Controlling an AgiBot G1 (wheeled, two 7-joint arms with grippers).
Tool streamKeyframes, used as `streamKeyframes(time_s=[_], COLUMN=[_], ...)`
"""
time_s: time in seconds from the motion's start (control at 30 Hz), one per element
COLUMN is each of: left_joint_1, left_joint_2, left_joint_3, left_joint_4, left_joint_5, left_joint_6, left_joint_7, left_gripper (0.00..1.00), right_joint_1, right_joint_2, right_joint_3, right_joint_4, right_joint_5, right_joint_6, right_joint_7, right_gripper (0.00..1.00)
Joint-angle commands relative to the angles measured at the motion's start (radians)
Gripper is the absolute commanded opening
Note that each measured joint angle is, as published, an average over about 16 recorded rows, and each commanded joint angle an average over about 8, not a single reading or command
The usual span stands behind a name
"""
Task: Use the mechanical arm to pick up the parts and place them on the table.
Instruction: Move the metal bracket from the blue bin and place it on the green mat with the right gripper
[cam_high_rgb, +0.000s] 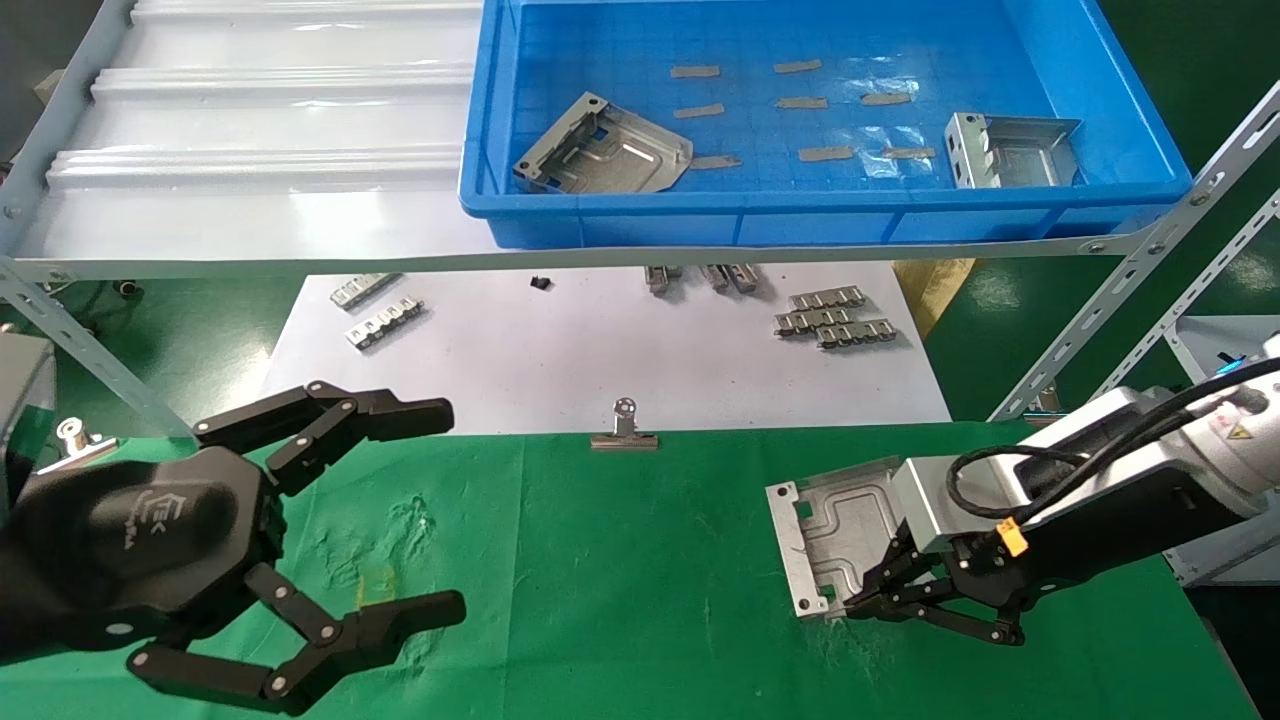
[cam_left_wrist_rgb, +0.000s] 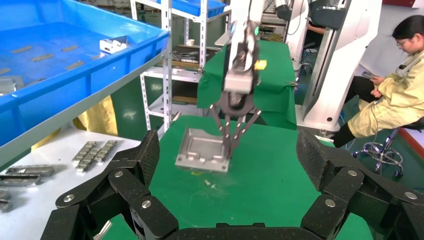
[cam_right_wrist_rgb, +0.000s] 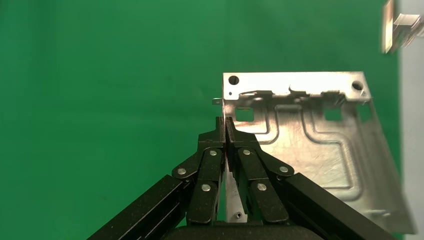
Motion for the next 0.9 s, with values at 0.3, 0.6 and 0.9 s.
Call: streamKeyframes(time_s=[0.3,0.6,0.9], left_joint_1=[0.000,0.000,0.000], left_joint_2=[0.000,0.000,0.000], left_joint_3=[0.000,0.000,0.000], left_joint_4=[0.000,0.000,0.000], left_joint_5=[0.000,0.000,0.000], left_joint_6=[0.000,0.000,0.000], left_joint_7=[0.000,0.000,0.000], left_gripper=[1.00,1.00,1.00], right_joint_1=[-0.069,-0.111,-0.119], right_joint_2=[-0.103,-0.183,-0.239], right_joint_3=[-0.051,-0.074,-0.074], right_joint_4=[-0.251,-0.407,-0.526], right_joint_5=[-0.057,-0.085,-0.091], right_joint_6=[0.010,0.026,0.054], right_joint_7=[-0.130,-0.231,-0.296], right_gripper=[0.00,0.00,0.13])
